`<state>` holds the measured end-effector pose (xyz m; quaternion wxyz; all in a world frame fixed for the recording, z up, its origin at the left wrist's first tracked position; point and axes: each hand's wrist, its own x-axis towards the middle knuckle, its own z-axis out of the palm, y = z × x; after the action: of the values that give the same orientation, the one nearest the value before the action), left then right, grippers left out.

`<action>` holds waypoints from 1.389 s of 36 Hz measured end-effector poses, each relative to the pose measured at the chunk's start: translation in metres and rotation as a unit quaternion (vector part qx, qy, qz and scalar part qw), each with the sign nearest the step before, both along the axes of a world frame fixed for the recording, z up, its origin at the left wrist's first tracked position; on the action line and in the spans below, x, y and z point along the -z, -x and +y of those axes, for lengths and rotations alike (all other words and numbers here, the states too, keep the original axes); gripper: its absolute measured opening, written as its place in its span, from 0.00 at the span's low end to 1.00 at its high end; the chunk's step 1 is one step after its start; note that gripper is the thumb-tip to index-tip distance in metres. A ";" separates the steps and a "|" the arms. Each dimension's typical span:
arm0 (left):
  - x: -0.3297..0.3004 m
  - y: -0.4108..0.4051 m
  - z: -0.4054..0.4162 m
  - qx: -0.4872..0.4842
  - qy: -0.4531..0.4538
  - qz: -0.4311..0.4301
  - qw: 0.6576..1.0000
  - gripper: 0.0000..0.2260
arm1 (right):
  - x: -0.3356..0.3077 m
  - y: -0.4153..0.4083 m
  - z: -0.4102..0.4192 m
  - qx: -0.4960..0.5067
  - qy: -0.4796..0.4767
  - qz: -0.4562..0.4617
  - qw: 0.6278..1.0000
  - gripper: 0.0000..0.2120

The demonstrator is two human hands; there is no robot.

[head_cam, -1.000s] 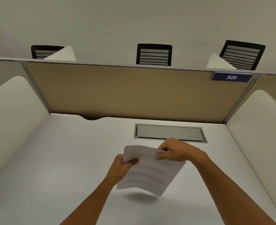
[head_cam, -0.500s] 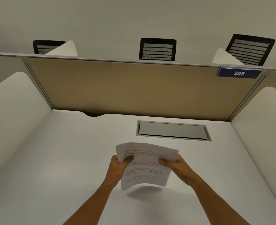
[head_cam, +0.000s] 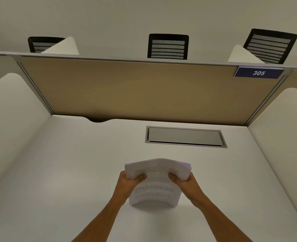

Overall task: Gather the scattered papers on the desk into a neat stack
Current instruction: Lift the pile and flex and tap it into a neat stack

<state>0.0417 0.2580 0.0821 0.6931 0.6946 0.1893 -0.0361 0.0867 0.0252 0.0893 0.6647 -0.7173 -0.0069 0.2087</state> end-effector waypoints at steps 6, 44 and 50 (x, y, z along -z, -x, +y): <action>0.003 -0.002 0.001 0.000 -0.015 -0.012 1.000 0.17 | 0.002 -0.001 -0.002 0.006 -0.002 -0.015 1.000 0.12; 0.038 0.015 0.004 -0.016 -0.020 0.020 0.999 0.11 | 0.053 0.020 -0.003 0.004 0.071 0.007 0.997 0.11; 0.041 0.021 0.014 -0.009 -0.019 0.026 0.999 0.10 | 0.059 0.021 0.002 0.041 0.094 0.014 0.995 0.09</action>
<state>0.0207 0.2717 0.0409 0.6749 0.7046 0.2144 -0.0446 0.0662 0.0272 0.0299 0.6023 -0.7734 0.0518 0.1908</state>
